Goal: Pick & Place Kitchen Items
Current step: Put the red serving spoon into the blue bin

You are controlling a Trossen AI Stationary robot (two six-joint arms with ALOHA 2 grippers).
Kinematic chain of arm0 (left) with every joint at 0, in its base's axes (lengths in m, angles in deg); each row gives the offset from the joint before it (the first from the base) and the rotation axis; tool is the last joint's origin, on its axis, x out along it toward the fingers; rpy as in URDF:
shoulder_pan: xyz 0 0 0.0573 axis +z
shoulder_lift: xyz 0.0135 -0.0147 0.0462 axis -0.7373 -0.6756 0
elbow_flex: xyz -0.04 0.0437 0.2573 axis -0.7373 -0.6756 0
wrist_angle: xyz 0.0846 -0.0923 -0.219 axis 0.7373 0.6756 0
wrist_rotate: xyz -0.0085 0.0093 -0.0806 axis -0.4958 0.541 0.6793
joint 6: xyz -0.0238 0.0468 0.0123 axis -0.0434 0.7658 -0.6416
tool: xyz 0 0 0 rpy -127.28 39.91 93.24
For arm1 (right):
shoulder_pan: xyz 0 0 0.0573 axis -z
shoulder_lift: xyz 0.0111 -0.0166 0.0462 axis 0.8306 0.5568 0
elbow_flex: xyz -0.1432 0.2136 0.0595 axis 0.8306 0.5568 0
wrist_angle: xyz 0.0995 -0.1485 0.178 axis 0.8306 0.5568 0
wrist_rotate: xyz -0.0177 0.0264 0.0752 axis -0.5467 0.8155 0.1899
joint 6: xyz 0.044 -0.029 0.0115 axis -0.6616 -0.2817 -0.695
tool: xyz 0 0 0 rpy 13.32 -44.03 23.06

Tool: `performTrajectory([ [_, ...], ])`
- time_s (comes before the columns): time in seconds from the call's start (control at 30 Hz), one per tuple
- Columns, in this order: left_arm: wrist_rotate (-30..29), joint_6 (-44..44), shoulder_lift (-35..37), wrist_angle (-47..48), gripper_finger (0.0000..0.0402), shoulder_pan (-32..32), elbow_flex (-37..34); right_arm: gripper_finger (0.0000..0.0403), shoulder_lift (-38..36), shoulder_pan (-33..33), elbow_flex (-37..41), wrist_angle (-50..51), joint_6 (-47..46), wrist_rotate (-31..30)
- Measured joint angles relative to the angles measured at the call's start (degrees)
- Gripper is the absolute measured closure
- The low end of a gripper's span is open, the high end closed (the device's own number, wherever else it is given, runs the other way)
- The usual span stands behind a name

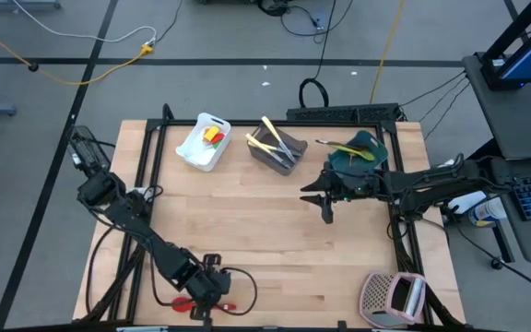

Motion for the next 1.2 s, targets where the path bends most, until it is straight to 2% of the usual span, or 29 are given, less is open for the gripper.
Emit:
performTrajectory([
  [0.13,-0.6,2.5,0.0,-0.7,0.0360,-0.3,0.0,0.0289,0.0,0.0,0.0,0.0,0.0,0.0],
  [0.57,-1.5,-2.0,0.0,-3.7,0.0356,0.5,0.0,0.0289,0.0,0.0,0.0,0.0,0.0,0.0],
  [0.67,-1.5,-2.4,0.0,-3.7,0.0333,0.1,0.0,0.0289,0.0,0.0,0.0,0.0,0.0,0.0],
  [0.97,-2.0,-4.2,0.0,-4.6,0.0217,-2.5,0.0,0.0289,0.0,0.0,0.0,0.1,0.1,0.0],
  [1.07,-2.6,-5.0,-1.1,-7.1,0.0202,-3.9,0.1,0.0289,0.0,0.0,0.5,-0.3,0.1,0.0],
  [1.2,-3.4,-6.3,-4.4,-9.8,0.0202,-5.6,0.2,0.0289,0.0,0.0,2.5,-0.4,0.0,0.0],
])
